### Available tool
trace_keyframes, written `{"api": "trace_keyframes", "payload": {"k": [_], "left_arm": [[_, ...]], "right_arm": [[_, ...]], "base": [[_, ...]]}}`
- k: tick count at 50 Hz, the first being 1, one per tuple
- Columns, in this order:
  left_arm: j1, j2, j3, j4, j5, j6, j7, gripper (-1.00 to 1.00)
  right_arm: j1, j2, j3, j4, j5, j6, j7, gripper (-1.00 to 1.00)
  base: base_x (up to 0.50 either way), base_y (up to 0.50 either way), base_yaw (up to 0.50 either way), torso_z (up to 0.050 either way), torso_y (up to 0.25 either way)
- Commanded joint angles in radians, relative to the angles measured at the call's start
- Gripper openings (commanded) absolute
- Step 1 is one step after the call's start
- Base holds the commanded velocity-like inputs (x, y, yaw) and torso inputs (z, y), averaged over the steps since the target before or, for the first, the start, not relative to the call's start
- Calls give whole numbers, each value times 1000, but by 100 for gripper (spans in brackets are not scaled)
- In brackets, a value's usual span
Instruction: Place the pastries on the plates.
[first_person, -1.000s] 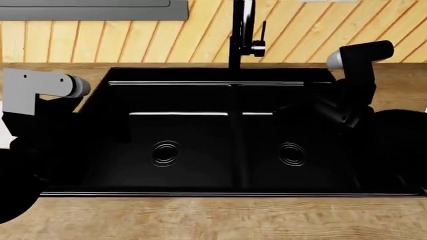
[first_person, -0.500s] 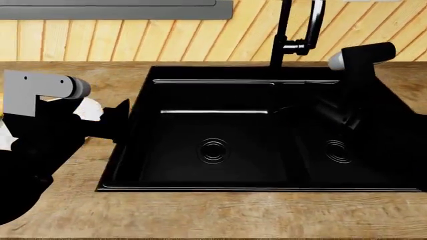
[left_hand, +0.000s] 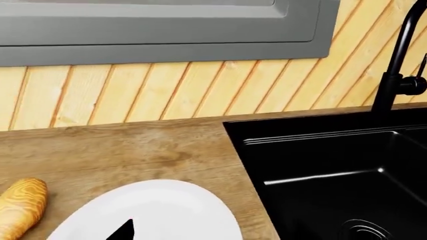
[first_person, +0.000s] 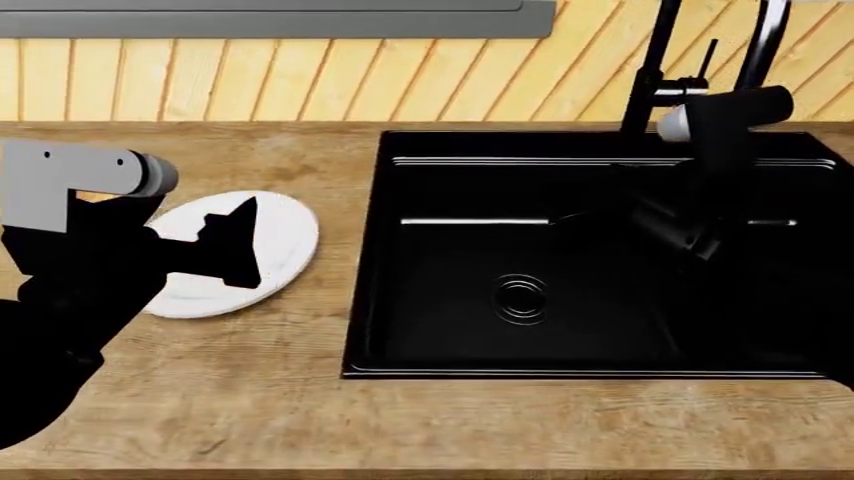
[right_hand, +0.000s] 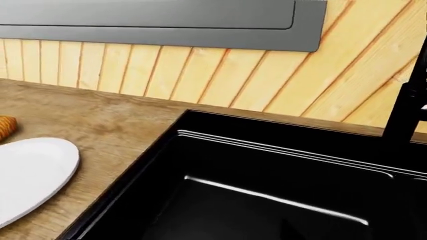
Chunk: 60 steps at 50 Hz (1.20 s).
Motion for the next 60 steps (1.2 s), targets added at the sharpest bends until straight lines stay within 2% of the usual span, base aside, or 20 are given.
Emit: {"api": "trace_keyframes", "payload": {"k": [1,24,32,60], "left_arm": [[-3,-6,-1,1,-9,0,-5,100],[13,-16,0,2,0,17,0,100],[-8,10,39,-14,32,25,-2,100],[20,-30,13,-7,8,33,12,100]], "right_arm": [[-4,3,3,-1,-3,-6,4,100],[11,-2,-5,5,-39,-13,14,100],[11,0,-1,8,-44,-18,16,100],[1,-4,-14,12,-86,-36,12,100]], "base": [[-8,438,0,0,0],[-3,439,0,0,0],[0,356,0,0,0],[67,27,0,0,0]]}}
